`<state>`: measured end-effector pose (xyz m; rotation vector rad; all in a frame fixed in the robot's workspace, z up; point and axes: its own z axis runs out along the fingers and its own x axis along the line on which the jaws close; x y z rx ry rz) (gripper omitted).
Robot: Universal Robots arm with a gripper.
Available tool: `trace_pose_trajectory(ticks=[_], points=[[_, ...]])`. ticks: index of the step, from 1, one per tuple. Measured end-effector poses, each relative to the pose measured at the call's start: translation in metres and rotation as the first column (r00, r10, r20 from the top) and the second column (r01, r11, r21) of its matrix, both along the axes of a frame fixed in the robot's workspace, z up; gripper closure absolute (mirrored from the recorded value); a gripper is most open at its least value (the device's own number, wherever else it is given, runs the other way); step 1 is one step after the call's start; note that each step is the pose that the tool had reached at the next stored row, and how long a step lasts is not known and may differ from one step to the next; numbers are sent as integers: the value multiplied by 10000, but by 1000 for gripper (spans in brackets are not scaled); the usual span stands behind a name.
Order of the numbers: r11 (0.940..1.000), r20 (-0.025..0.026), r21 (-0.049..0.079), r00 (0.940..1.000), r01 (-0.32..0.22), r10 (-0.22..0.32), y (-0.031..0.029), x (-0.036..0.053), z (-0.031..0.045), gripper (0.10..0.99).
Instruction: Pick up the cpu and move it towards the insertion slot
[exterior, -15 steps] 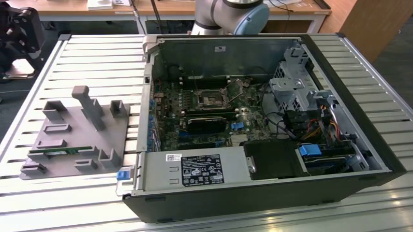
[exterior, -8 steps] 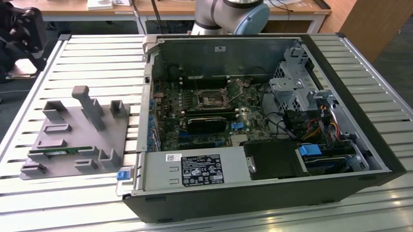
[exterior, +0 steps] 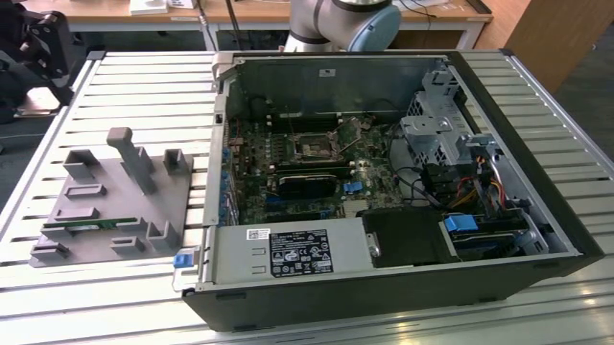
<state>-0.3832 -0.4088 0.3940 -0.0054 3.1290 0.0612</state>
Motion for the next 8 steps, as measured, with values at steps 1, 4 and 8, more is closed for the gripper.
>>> trace_pose_trajectory(ticks=[1,4,8], points=[[10000,1,1,10000,0,0,0,7,-1,549],[10000,1,1,10000,1,-1,0,28,0,549],[10000,1,0,10000,1,-1,0,55,-1,549]])
